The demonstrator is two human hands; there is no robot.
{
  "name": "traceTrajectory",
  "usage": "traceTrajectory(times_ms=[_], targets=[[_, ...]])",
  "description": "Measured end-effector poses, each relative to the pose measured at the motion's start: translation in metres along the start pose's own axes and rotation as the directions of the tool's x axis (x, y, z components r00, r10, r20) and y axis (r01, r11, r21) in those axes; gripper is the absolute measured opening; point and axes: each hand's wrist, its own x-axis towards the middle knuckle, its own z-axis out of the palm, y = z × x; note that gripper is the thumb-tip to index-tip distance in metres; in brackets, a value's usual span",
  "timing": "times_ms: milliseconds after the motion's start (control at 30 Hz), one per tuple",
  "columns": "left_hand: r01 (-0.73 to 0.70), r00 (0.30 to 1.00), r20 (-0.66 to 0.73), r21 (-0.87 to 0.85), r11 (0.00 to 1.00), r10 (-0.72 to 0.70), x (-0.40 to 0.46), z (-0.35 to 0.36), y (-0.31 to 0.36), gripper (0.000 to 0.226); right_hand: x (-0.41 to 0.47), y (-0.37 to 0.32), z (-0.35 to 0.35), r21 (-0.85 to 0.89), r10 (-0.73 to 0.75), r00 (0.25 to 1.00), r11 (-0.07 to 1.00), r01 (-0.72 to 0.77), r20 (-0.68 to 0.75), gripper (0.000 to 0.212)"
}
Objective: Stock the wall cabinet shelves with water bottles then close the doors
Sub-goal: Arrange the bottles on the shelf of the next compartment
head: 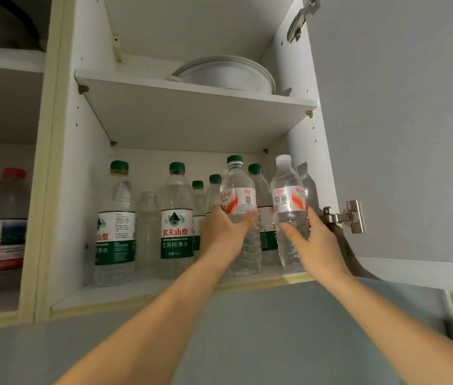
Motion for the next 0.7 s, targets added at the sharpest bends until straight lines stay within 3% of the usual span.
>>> traceTrajectory(times_ms=[100, 200, 333, 400, 467, 533, 600, 700], targets=[[-0.039, 0.998, 0.048, 0.130, 0.991, 0.033, -0.005, -0.002, -0.002, 0.060, -0.004, -0.003, -0.001, -0.060, 0.024, 1.000, 0.998, -0.023, 0.015, 0.075], [-0.095, 0.993, 0.093, 0.226, 0.970, 0.075, -0.011, -0.013, -0.005, 0.062, -0.012, -0.008, 0.002, -0.251, 0.020, 0.999, 0.968, -0.029, -0.037, 0.086], [-0.302, 0.947, 0.007, 0.365, 0.880, 0.322, -0.023, -0.057, -0.002, 0.057, -0.030, -0.035, 0.014, -0.430, -0.327, 0.929, 0.874, 0.226, -0.176, 0.072], [-0.421, 0.861, -0.059, 0.474, 0.773, 0.505, -0.030, -0.089, -0.004, 0.054, -0.039, -0.054, 0.024, -0.396, -0.499, 0.852, 0.822, 0.409, -0.157, 0.058], [-0.451, 0.801, -0.064, 0.590, 0.670, 0.595, -0.034, -0.116, -0.009, 0.054, -0.049, -0.072, 0.035, -0.302, -0.592, 0.802, 0.781, 0.546, -0.083, 0.044], [-0.389, 0.819, -0.058, 0.674, 0.628, 0.571, -0.034, -0.139, -0.017, 0.066, -0.056, -0.090, 0.053, -0.179, -0.625, 0.781, 0.766, 0.618, 0.021, 0.035], [-0.297, 0.869, -0.041, 0.755, 0.585, 0.493, -0.027, -0.155, -0.020, 0.092, -0.056, -0.103, 0.076, -0.100, -0.577, 0.806, 0.801, 0.590, 0.133, 0.038], [-0.177, 0.944, 0.050, 0.910, 0.375, 0.325, -0.008, -0.172, -0.016, 0.131, -0.043, -0.116, 0.111, -0.119, -0.360, 0.872, 0.901, 0.417, 0.332, 0.079]])
